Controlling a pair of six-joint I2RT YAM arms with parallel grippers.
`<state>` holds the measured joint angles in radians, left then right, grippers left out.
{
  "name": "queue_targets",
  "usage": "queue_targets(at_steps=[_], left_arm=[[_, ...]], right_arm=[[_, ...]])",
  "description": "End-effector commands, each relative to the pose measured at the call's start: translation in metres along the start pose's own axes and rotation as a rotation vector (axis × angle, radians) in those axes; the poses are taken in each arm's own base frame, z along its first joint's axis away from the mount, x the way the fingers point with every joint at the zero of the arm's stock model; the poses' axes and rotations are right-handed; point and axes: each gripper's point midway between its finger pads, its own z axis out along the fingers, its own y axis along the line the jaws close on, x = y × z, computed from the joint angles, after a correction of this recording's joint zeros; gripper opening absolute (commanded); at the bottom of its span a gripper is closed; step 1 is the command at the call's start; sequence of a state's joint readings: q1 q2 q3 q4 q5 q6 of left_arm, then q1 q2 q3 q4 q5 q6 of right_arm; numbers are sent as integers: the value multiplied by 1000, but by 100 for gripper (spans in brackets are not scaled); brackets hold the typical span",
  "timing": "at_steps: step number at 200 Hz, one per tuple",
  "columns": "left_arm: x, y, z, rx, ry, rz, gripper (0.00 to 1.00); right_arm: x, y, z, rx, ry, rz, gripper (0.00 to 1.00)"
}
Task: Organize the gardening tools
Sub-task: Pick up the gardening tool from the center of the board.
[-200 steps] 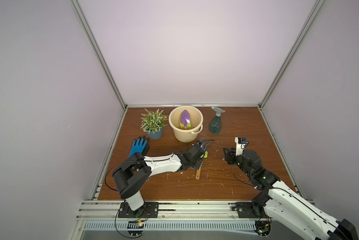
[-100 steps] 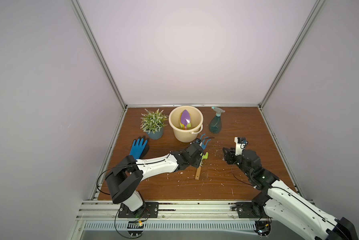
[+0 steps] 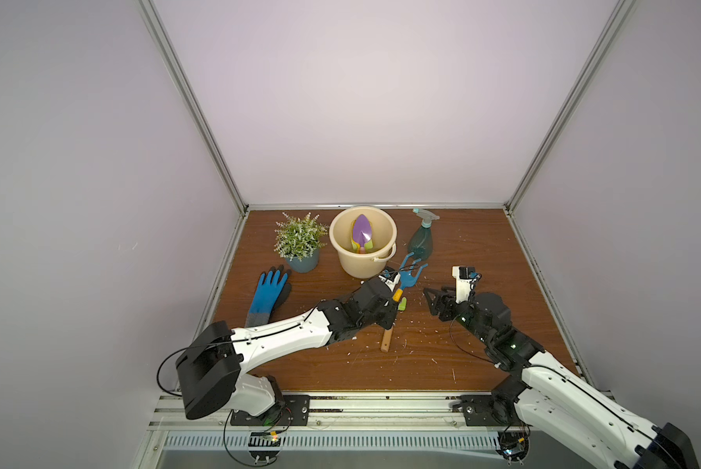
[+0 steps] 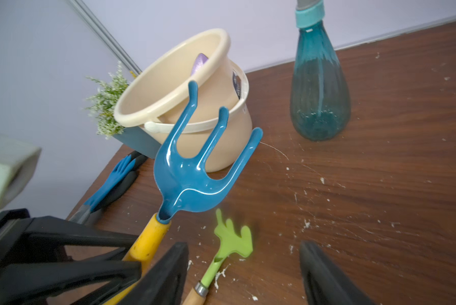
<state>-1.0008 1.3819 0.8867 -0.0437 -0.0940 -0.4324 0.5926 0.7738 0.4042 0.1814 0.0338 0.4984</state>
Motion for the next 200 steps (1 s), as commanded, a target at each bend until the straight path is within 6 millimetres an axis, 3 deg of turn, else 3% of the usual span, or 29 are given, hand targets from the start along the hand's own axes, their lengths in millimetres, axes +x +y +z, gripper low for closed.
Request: queue_targets(at_steps=[1, 36, 90, 127, 159, 172, 185, 200], left_arm=[[-26, -17, -17, 82, -111, 8, 0], [-50, -28, -42, 157, -226, -3, 0], [-63, -45, -62, 262, -285, 2, 0], [-68, -56, -70, 324, -303, 9, 0], [-72, -60, -80, 359, -327, 0, 0], [-73, -60, -84, 364, -336, -6, 0], [-74, -60, -87, 365, -343, -8, 0], [-73, -57, -87, 352, -342, -11, 0]], right_arm=[[-38, 39, -6, -186, -104, 30, 77], [-73, 64, -20, -333, -198, 70, 80], [-120, 90, -42, -474, -320, 110, 80], [-135, 102, -38, -526, -317, 105, 75], [-141, 105, -38, -559, -333, 116, 60], [-143, 105, -37, -561, -334, 117, 58], [-146, 107, -38, -580, -339, 111, 40], [-147, 110, -38, -598, -335, 113, 27]])
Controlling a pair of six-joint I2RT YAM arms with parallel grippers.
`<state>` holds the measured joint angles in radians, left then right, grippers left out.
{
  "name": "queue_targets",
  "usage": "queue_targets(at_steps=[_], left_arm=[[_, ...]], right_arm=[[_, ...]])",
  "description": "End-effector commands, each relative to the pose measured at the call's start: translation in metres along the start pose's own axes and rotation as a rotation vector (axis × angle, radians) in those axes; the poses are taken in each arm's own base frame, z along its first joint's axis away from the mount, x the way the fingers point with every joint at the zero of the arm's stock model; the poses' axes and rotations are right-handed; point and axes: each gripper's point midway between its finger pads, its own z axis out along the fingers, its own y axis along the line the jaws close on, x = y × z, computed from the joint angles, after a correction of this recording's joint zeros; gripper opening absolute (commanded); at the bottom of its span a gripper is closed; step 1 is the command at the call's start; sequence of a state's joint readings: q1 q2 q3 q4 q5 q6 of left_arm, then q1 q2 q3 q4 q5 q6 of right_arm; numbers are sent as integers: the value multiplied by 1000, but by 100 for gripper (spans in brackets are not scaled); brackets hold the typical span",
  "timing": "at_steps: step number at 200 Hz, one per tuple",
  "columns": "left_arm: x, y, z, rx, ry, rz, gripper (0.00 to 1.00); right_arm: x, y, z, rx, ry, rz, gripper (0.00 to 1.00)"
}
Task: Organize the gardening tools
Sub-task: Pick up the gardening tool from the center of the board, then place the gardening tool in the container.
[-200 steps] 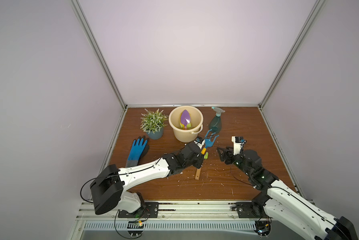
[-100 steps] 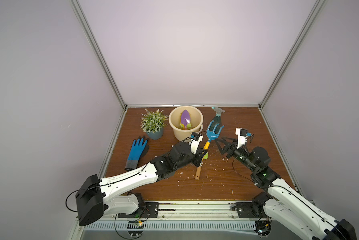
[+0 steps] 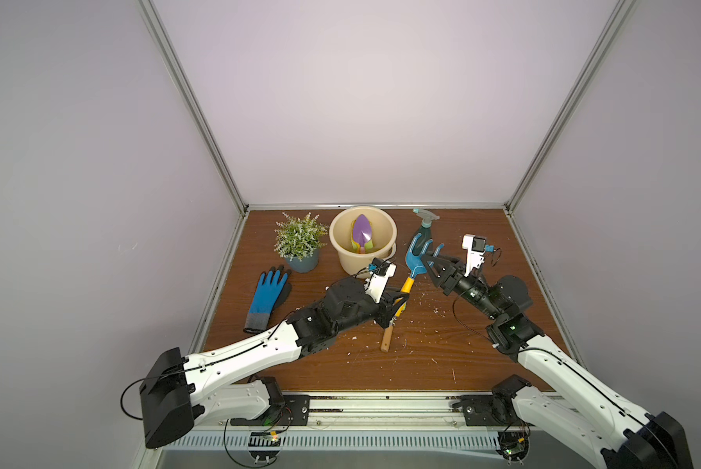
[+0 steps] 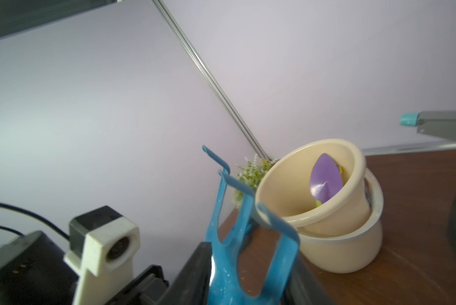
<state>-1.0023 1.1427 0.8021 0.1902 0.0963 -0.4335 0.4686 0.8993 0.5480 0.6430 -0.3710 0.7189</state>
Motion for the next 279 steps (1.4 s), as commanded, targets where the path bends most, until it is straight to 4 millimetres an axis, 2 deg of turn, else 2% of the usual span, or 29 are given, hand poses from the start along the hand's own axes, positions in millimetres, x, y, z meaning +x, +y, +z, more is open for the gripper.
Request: queue_targets(at_steps=[1, 28, 36, 42, 61, 67, 91, 131, 176, 205, 216, 230, 251, 279], left_arm=[[-11, -10, -6, 36, -45, 6, 0], [-7, -6, -4, 16, -36, 4, 0], [-6, -5, -3, 9, -31, 5, 2], [-7, -4, -2, 5, -31, 8, 7], [-11, -1, 0, -19, -44, 6, 39], [-12, -1, 0, -20, -49, 6, 43], [-18, -4, 4, -9, -56, 17, 45], [-14, -6, 21, 1, -15, 31, 47], [-17, 5, 31, -40, -22, 28, 42], [-14, 18, 35, -86, 1, 20, 56], [-14, 20, 36, -94, -2, 20, 55], [-16, 23, 36, -102, -11, 18, 47], [-21, 22, 37, -95, -26, 19, 42], [-20, 23, 40, -89, -16, 19, 19]], right_arm=[[-29, 32, 2, -122, -68, -32, 26], [-28, 33, 5, -139, -56, -34, 1], [-27, 32, 7, -134, -52, -37, 0], [-26, 31, 7, -131, -48, -42, 0], [-23, 30, 9, -128, -31, -58, 0], [-22, 29, 9, -127, -27, -64, 0], [-18, 27, 10, -118, -10, -84, 0], [-19, 28, 10, -124, -10, -96, 0], [-15, 31, 9, -145, 7, -93, 0], [-16, 33, 7, -153, 1, -93, 0], [-15, 33, 7, -153, 4, -95, 0], [-14, 35, 7, -163, 11, -95, 0], [-10, 35, 8, -169, 25, -90, 0], [-6, 31, 8, -165, 37, -85, 0]])
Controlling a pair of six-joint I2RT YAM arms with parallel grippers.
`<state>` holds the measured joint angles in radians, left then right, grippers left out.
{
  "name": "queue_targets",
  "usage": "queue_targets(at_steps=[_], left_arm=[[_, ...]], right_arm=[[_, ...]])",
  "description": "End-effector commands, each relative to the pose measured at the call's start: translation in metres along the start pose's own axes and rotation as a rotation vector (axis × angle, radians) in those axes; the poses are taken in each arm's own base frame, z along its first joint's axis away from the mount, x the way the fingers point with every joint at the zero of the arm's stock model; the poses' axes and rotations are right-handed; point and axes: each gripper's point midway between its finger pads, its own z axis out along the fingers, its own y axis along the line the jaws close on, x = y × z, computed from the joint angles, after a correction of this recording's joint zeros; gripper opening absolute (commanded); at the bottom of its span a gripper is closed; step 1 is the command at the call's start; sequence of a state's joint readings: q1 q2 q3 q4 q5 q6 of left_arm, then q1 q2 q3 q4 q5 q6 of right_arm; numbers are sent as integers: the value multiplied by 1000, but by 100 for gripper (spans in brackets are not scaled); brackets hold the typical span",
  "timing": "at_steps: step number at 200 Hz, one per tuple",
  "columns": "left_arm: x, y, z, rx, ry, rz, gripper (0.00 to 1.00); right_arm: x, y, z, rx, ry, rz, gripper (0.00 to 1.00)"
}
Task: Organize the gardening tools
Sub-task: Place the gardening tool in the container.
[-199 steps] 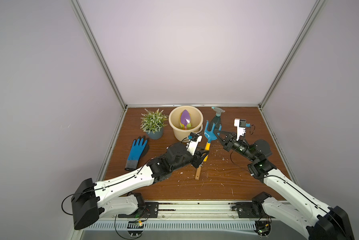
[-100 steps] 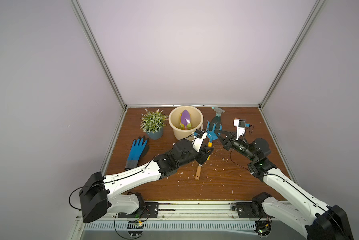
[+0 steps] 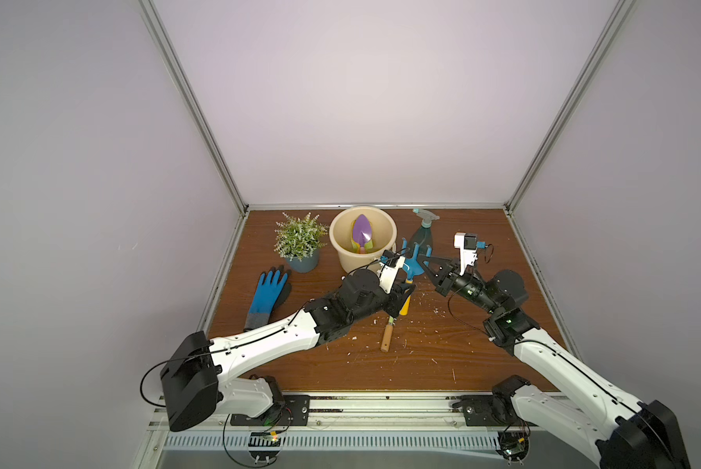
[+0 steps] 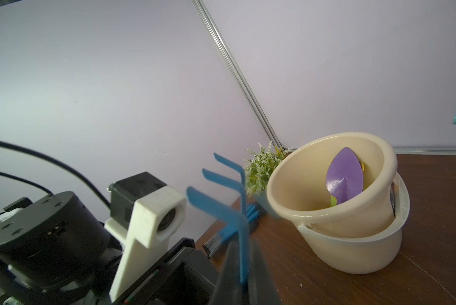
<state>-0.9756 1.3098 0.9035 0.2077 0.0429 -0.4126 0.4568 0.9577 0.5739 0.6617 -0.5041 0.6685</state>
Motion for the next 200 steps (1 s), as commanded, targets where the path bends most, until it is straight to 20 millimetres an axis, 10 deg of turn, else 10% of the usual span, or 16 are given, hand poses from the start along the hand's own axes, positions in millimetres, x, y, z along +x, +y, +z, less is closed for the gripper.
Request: queue_targets(at_steps=[1, 26, 58, 85, 200], left_arm=[[-15, -1, 3, 3, -32, 5, 18], [-13, 2, 5, -3, -27, 2, 3], [-21, 12, 1, -44, -56, -3, 0], [-33, 31, -8, -113, -106, -12, 0], [-144, 172, -6, -539, -246, 39, 0]], right_arm=[[-19, 22, 0, -75, -48, -44, 0], [-19, 21, 0, -69, -46, -43, 5], [-23, 10, -2, 14, -54, -61, 48], [-31, -4, -10, 131, -80, -89, 65], [-24, -24, -47, 295, -90, -138, 71]])
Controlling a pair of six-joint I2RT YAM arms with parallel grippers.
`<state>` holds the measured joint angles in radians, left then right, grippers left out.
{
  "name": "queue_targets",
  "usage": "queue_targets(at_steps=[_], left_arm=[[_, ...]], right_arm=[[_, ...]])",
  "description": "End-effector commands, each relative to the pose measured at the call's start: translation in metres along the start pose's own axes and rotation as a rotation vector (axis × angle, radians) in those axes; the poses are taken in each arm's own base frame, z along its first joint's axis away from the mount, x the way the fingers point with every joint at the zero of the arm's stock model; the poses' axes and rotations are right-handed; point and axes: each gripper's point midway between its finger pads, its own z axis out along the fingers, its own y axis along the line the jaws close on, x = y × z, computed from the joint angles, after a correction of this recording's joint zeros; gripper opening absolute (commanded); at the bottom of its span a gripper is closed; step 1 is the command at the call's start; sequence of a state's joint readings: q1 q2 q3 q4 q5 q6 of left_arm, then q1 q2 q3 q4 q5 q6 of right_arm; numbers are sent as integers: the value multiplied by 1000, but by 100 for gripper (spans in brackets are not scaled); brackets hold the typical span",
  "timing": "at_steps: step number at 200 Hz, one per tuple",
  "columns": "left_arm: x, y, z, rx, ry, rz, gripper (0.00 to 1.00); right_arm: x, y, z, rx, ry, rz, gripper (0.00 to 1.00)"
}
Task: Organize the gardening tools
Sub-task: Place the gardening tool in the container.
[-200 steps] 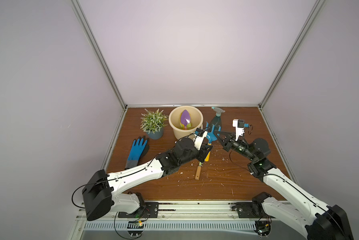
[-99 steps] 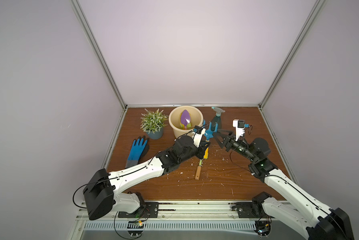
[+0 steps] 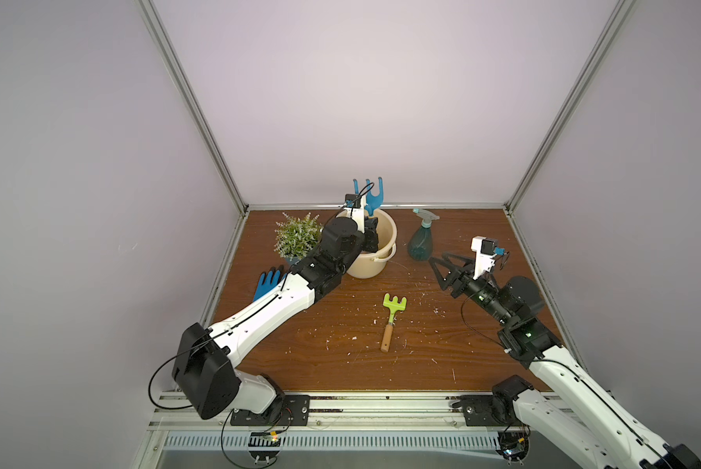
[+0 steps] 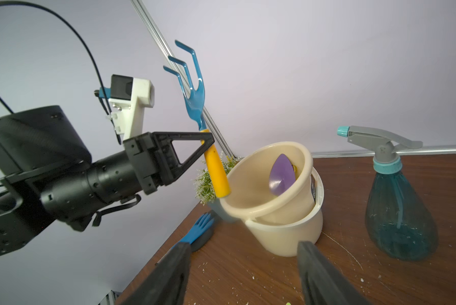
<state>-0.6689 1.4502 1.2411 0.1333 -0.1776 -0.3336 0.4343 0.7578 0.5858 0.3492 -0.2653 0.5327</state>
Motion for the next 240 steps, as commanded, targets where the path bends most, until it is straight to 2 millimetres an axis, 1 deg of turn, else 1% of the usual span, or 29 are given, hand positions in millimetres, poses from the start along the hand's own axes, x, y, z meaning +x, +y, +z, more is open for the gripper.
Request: queue_targets(at_steps=[1, 22, 51, 59, 72, 96, 108, 122, 139, 163, 170, 194, 216, 240], left_arm=[[2, 24, 24, -73, 7, 56, 0], [6, 35, 47, -103, -9, 77, 0], [29, 50, 78, -140, 5, 83, 0], [32, 54, 84, -145, 5, 83, 0], [44, 58, 94, -139, 17, 79, 0], [62, 67, 107, -142, 42, 60, 1], [70, 69, 110, -146, 53, 60, 3], [81, 71, 113, -147, 72, 59, 8], [92, 73, 115, -147, 98, 54, 11], [100, 74, 115, -148, 112, 46, 28], [101, 74, 114, -147, 116, 45, 31], [103, 75, 113, -147, 123, 43, 40], [101, 75, 111, -151, 122, 45, 40], [87, 71, 106, -141, 98, 35, 41]], right_arm=[[-6, -2, -8, 25, -32, -36, 71], [-4, -5, -12, 47, -27, -44, 70], [-9, -4, -20, 65, -35, -68, 70], [-10, -4, -23, 74, -37, -72, 71], [-12, -5, -28, 85, -45, -74, 71], [-12, -6, -36, 102, -56, -70, 71], [-12, -6, -38, 108, -58, -69, 71], [-13, -7, -41, 116, -61, -69, 71], [-14, -7, -43, 121, -63, -71, 71], [-13, -7, -44, 123, -62, -67, 71], [-12, -8, -43, 120, -60, -64, 71], [-10, -8, -41, 114, -58, -56, 71], [-10, -7, -39, 106, -56, -52, 71], [-8, -7, -39, 102, -50, -45, 71]])
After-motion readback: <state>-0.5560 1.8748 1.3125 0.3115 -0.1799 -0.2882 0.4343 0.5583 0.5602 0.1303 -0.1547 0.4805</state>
